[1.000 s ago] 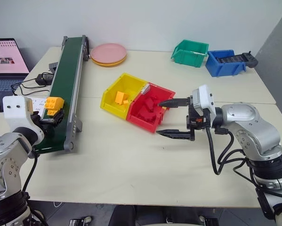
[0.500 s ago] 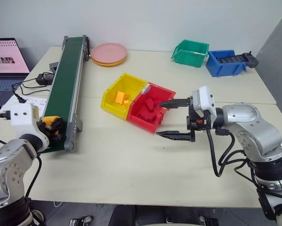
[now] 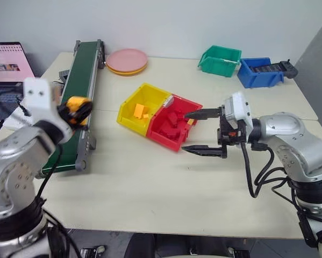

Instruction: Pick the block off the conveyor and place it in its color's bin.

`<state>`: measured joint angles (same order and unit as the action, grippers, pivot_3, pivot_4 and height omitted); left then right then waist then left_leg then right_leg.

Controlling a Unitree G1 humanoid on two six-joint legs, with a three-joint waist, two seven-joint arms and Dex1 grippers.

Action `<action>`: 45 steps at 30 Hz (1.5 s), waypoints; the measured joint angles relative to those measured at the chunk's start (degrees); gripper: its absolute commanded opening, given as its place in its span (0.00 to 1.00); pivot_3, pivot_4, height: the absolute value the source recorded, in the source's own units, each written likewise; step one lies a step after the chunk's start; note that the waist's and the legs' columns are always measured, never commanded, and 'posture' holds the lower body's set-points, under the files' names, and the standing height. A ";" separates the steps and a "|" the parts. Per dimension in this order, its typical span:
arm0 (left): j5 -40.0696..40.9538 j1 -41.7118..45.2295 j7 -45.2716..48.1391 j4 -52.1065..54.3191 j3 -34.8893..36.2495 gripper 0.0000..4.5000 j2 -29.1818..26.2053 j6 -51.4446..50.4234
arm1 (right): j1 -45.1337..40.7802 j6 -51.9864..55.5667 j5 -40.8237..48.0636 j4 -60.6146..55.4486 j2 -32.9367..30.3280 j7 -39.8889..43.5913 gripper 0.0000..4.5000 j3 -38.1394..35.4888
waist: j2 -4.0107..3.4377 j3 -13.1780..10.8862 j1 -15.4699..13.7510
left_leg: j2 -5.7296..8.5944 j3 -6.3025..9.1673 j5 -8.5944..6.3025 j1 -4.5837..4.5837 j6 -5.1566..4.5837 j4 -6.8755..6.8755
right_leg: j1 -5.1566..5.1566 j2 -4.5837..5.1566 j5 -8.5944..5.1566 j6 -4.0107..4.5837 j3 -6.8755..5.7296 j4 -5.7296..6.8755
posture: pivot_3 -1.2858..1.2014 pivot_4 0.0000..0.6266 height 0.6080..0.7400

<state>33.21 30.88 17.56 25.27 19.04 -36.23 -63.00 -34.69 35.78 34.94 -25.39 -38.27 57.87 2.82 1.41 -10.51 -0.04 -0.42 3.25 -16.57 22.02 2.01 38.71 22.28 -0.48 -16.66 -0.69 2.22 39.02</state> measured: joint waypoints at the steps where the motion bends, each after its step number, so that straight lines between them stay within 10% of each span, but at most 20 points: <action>1: -0.79 0.96 1.10 -2.16 -2.78 0.34 0.05 1.46 | -0.05 1.14 0.79 -1.26 -0.10 -0.98 1.00 -0.76 | 0.00 0.00 0.08 | 0.00 0.00 0.00 0.00 0.00 0.00 | 0.02 0.00 0.00 0.00 -0.01 0.00 | 0.52 0.24 1.00; 16: -18.75 17.84 10.63 -39.74 -22.21 0.34 6.48 30.46 | 1.55 10.45 2.60 -10.28 -3.28 -14.37 1.00 -3.75 | -0.02 -0.01 0.19 | -0.01 -0.04 0.02 0.85 0.00 0.18 | 0.85 -0.02 0.03 -0.03 0.01 0.17 | 0.52 0.24 1.00; 22: -19.68 19.08 11.97 -43.71 -22.11 0.67 8.73 33.20 | 1.92 10.80 2.57 -10.51 -4.34 -15.48 1.00 -4.01 | -0.02 -0.01 0.19 | -0.02 -0.11 0.02 0.98 0.00 0.19 | 1.00 -0.02 0.04 -0.04 0.05 0.20 | 0.52 0.24 1.00; 29: -20.15 19.02 13.01 -42.30 -21.22 0.93 8.03 33.19 | 2.73 9.11 1.49 -10.22 -4.72 -15.12 1.00 -3.65 | -0.02 -0.01 0.22 | 0.00 -0.12 0.02 0.94 -0.02 0.21 | 1.00 -0.02 0.04 -0.04 0.06 0.34 | 0.52 0.24 1.00; 45: -16.43 -11.25 7.61 -0.39 -8.35 0.93 3.66 20.96 | 13.98 -16.51 -12.16 0.74 0.88 -13.18 1.00 -2.63 | 0.02 0.01 0.73 | -0.04 -0.16 0.02 0.77 -0.02 0.26 | 0.91 -0.02 0.03 -0.04 0.11 0.56 | 0.52 0.24 1.00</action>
<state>16.78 19.63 25.17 24.88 10.69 -32.58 -42.04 -20.72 19.26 22.78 -24.65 -37.39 44.69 0.19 1.43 -10.49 0.69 -0.46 3.09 -16.55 22.78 1.99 38.96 23.19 -0.50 -16.63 -0.73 2.33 39.58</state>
